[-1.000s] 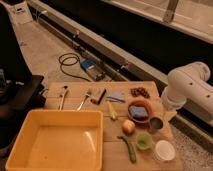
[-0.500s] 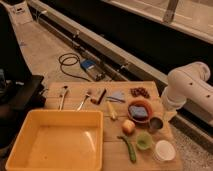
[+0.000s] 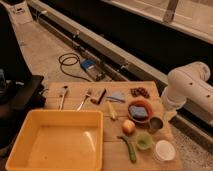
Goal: Wipe table surface with sponge
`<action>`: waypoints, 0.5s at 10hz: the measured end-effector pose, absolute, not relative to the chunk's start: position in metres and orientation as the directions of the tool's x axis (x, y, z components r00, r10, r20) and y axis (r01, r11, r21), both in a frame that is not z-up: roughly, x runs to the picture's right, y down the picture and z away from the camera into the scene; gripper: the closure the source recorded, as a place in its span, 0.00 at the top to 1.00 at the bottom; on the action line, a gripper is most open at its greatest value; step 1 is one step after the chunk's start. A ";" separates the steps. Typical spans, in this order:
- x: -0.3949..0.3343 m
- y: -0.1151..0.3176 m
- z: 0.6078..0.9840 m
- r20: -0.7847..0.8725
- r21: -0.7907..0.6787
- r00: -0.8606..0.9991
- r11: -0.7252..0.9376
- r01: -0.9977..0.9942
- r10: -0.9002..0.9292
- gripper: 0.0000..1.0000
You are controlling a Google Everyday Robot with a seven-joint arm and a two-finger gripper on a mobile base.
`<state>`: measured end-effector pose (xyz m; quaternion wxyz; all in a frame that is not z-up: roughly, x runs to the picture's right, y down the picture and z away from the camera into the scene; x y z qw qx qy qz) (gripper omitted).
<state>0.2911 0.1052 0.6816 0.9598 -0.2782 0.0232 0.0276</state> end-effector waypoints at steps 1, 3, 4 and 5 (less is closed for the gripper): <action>0.286 0.098 0.681 -0.057 -0.528 0.998 0.847 -0.056 0.030 0.65; 0.259 0.089 0.685 -0.037 -0.535 0.999 0.844 -0.026 0.007 0.65; 0.246 0.087 0.690 -0.027 -0.543 1.000 0.840 -0.009 -0.008 0.65; 0.229 0.084 0.699 -0.009 -0.552 1.000 0.834 0.014 -0.023 0.65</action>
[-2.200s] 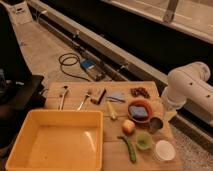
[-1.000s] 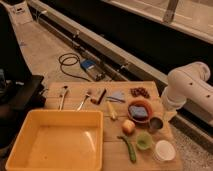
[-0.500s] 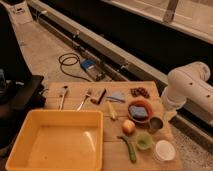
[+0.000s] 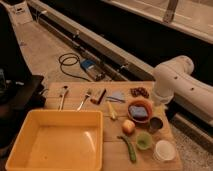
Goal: Wipe table surface with sponge
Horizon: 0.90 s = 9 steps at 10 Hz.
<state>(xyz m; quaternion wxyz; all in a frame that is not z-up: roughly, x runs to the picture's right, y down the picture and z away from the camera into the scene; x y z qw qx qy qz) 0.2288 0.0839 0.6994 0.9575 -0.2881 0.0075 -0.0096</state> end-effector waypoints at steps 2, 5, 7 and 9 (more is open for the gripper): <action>0.213 0.085 0.720 0.018 -0.573 0.999 0.819 0.041 -0.037 0.65; 0.207 0.093 0.739 0.045 -0.602 0.999 0.797 0.049 -0.028 0.65; 0.209 0.093 0.739 0.041 -0.604 0.999 0.796 0.049 -0.031 0.65; 0.213 0.094 0.743 0.036 -0.607 0.999 0.794 0.027 -0.006 0.65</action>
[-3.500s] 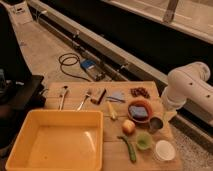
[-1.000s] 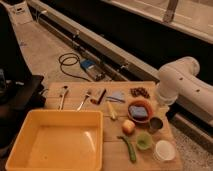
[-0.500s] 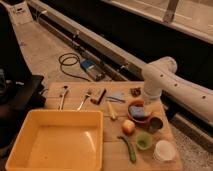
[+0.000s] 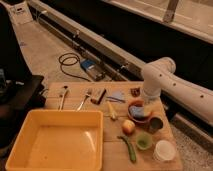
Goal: Wipe table surface with sponge
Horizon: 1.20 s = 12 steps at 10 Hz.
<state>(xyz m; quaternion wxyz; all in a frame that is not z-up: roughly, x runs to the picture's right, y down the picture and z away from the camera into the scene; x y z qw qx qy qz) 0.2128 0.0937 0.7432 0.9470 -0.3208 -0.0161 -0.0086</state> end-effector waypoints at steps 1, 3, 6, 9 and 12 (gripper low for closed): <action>0.218 0.097 0.753 0.034 -0.604 0.999 0.797 -0.001 0.027 0.65; 0.220 0.102 0.767 0.041 -0.605 0.998 0.796 -0.016 0.051 0.65; 0.212 0.107 0.787 0.072 -0.609 0.995 0.793 -0.013 0.072 0.65; 0.203 0.115 0.804 0.119 -0.626 0.988 0.780 -0.004 0.100 0.65; 0.197 0.119 0.817 0.173 -0.635 0.978 0.772 0.024 0.112 0.65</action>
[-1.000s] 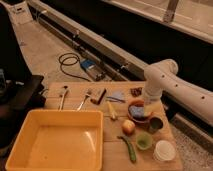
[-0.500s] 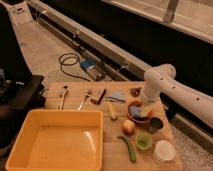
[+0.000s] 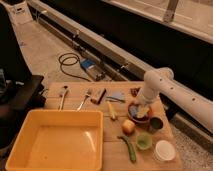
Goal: Wipe table surface with sponge
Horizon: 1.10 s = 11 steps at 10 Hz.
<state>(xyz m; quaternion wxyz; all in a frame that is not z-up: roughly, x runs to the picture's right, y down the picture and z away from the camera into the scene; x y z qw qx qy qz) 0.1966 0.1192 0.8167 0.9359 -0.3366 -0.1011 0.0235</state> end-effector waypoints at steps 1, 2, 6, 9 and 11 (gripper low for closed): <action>0.195 0.119 0.819 0.185 -0.634 0.977 0.773 0.034 0.109 0.65; 0.191 0.118 0.822 0.202 -0.632 0.974 0.773 0.048 0.106 0.65; 0.181 0.128 0.835 0.255 -0.651 0.960 0.754 0.085 0.112 0.65; 0.177 0.135 0.840 0.262 -0.663 0.958 0.743 0.092 0.115 0.56; 0.178 0.137 0.841 0.258 -0.665 0.959 0.741 0.091 0.113 0.38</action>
